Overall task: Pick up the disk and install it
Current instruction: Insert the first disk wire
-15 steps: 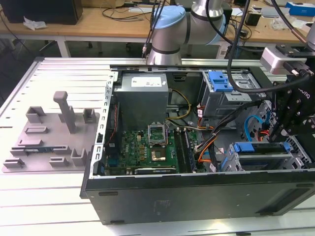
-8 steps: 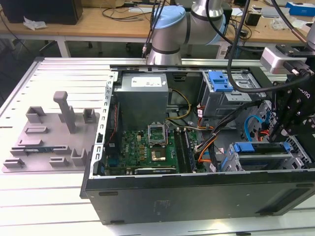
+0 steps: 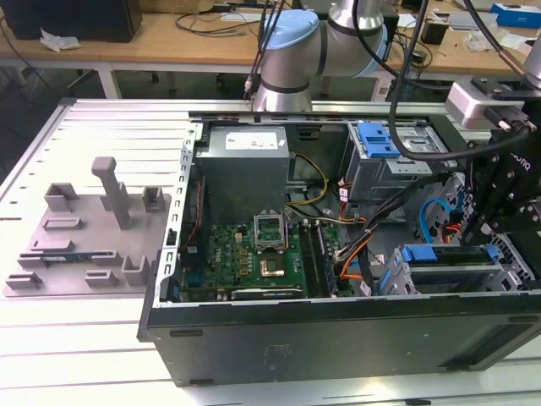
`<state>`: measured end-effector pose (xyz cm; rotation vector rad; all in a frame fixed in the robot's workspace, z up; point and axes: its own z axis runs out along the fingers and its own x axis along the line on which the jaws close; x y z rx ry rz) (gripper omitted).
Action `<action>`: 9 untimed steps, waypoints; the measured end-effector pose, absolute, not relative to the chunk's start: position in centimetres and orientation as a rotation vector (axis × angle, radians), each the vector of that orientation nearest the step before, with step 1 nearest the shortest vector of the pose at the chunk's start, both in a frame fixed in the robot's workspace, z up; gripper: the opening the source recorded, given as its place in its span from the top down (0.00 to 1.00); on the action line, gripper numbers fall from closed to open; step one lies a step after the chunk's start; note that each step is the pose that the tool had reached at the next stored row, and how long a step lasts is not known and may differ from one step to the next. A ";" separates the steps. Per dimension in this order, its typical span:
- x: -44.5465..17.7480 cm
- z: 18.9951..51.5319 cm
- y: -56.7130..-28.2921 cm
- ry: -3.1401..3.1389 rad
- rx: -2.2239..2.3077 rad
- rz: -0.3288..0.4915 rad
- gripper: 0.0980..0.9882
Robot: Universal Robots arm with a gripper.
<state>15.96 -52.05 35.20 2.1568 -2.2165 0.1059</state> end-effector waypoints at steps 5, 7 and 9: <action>16.0 35.2 -52.1 -2.217 2.157 0.106 0.92; 16.0 35.2 -52.1 -2.217 2.157 0.106 0.92; 16.0 35.2 -51.9 -2.217 2.157 0.106 0.92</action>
